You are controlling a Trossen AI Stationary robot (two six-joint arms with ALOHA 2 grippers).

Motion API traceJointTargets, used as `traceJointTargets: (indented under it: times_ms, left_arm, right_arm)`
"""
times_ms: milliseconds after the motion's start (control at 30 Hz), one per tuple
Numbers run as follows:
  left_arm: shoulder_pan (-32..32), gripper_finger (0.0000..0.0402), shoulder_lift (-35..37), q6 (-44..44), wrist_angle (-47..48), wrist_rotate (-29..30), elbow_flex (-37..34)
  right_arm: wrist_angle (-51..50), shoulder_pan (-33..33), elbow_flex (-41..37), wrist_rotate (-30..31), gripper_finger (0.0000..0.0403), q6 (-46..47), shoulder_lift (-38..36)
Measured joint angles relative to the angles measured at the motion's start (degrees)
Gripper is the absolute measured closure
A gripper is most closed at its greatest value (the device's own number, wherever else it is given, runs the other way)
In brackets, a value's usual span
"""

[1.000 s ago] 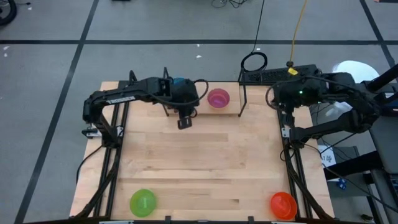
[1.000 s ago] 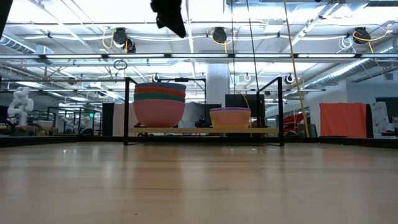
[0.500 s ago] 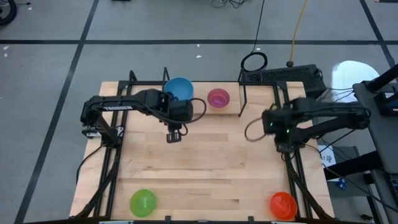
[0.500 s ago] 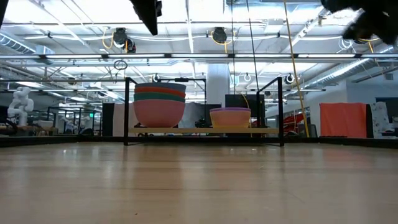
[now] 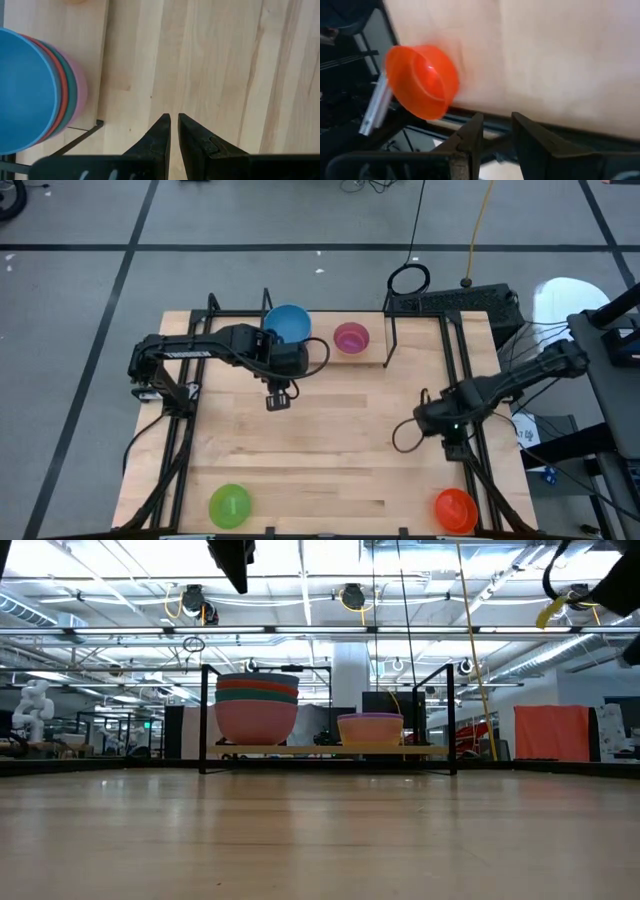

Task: Place and stack bowls onto a shelf
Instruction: Stack the orange bowl on top of the purple bowl on the shelf

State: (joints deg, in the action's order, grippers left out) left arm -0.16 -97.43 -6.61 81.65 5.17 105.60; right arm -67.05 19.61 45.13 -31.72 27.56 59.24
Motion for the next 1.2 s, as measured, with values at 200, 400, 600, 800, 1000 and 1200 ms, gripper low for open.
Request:
traceJointTargets:
  times_ms: [200, 400, 600, 800, 1000, 1200]
  left_arm:
    - [0.00, 0.0360, 0.00, 0.06, 0.00, 0.00, 0.00]
    - [0.00, 0.0360, 0.00, 0.87, 0.00, 0.00, 0.00]
    - [0.00, 0.0360, 0.00, -0.31, -0.23, 0.00, 0.00]
    - [-0.04, 0.0360, 0.00, -1.07, -0.25, 0.00, 0.00]
    - [-0.04, 0.0360, 0.00, -1.19, -0.60, -0.01, 0.00]
    - [-0.04, 0.0360, 0.00, -2.20, -0.92, -0.02, 0.00]
  right_arm:
    - [13.70, 10.31, -0.13, 2.01, 0.0307, 11.18, 0.00]
    - [23.72, 20.06, -0.13, 8.65, 0.0307, 22.50, 0.02]
    - [23.94, 28.33, -0.13, 15.71, 0.0307, 27.57, 1.58]
    - [23.95, 33.83, -0.13, 16.73, 0.0307, 28.78, 7.85]
    - [26.49, 36.93, -0.13, 16.78, 0.0307, 28.75, 13.97]
    - [27.87, 38.53, -0.13, 16.86, 0.0307, 28.76, 18.40]
